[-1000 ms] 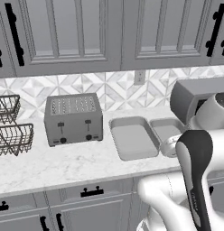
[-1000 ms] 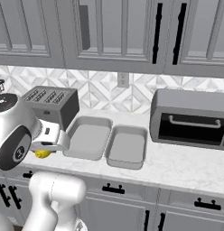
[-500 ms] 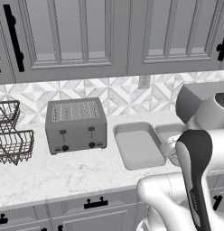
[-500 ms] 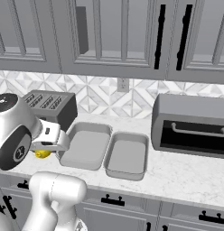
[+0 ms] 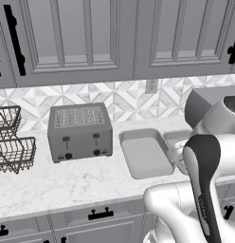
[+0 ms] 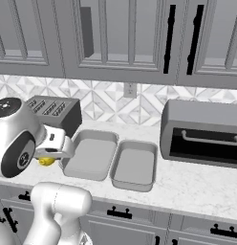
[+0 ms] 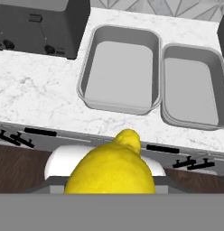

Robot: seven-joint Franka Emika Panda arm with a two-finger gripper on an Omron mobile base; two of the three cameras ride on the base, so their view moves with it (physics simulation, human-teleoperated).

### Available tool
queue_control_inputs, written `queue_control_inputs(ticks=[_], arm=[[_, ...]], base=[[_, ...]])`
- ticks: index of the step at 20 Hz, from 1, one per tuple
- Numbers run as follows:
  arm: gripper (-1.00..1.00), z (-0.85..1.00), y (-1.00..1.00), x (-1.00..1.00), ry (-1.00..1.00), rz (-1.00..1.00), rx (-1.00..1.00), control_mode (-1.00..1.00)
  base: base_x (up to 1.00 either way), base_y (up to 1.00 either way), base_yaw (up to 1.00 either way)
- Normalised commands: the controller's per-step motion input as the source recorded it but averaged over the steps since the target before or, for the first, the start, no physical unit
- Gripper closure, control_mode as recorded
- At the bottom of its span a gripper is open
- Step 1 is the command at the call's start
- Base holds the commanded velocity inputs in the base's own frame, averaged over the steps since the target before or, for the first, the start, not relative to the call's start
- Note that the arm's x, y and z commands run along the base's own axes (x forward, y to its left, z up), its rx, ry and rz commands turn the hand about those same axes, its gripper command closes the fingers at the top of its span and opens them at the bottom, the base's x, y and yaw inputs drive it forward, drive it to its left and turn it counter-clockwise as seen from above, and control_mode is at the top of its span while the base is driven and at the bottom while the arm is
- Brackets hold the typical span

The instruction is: Place one lemon and one chicken drumstick in each tupperware on the nearby counter, to pack two identical lunches.

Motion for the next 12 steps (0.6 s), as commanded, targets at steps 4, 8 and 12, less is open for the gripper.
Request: queue_control_inputs(ticks=[4, 8, 12], arm=[[1.00, -0.06, 0.00, 0.71, 0.00, 0.05, 0.00, -1.00], [1.00, -0.29, -0.01, 1.00, 0.00, 0.03, 0.01, -1.00], [1.00, -0.53, 0.00, 1.00, 0.03, 0.00, -0.01, -1.00]], base=[[0.00, 0.00, 0.00], [0.00, 0.00, 0.00], [0.00, 0.00, 0.00]])
